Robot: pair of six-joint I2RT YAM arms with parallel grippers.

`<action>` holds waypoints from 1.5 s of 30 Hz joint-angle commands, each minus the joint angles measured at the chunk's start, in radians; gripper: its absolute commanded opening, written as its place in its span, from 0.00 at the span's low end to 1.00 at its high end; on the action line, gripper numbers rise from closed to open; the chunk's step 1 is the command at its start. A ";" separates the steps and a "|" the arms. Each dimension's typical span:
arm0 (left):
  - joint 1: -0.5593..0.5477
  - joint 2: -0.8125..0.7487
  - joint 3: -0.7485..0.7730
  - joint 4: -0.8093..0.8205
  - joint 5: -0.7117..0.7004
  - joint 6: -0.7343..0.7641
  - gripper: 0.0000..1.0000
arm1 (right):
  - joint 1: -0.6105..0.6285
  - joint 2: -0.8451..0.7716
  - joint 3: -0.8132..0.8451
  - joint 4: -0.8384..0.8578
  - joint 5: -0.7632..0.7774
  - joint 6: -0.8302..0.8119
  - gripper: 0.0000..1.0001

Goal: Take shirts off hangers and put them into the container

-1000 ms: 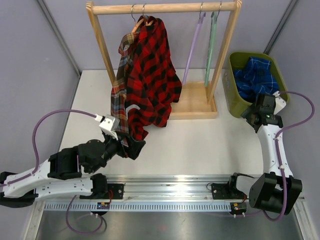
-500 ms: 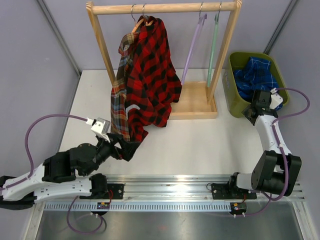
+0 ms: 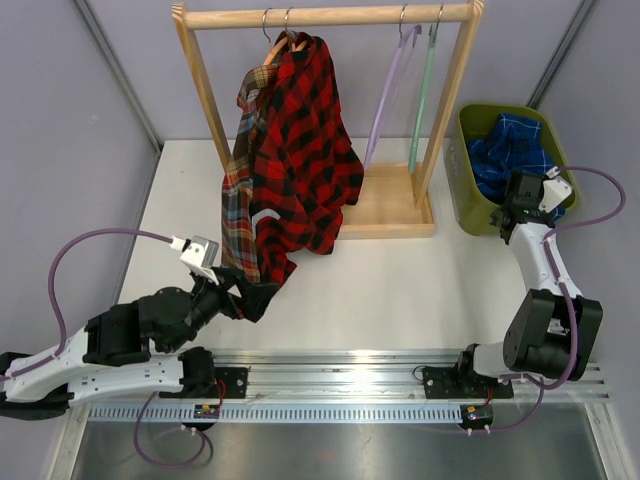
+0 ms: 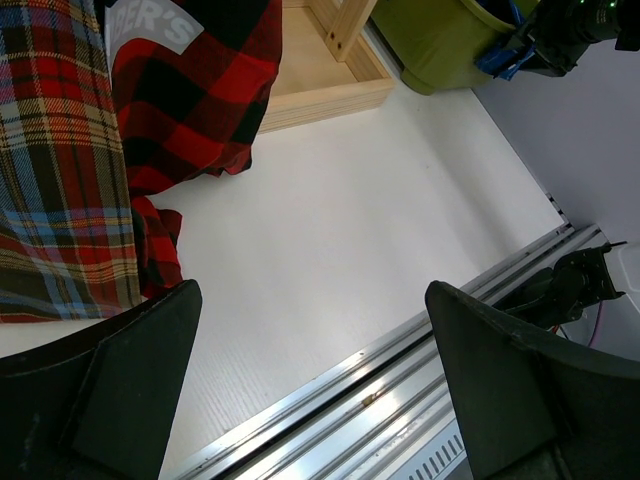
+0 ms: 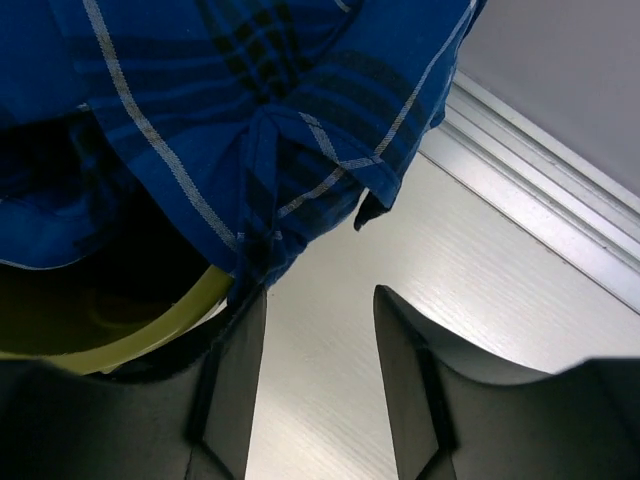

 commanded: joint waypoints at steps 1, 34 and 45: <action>0.003 0.002 -0.003 0.022 -0.017 -0.026 0.99 | 0.004 -0.057 0.016 0.025 -0.053 0.006 0.56; 0.001 -0.012 -0.029 0.022 -0.031 -0.034 0.99 | 0.004 -0.214 0.034 0.068 0.086 -0.020 0.00; 0.001 0.025 -0.021 0.047 -0.006 -0.028 0.99 | 0.004 -0.003 0.250 0.163 -0.004 -0.026 0.00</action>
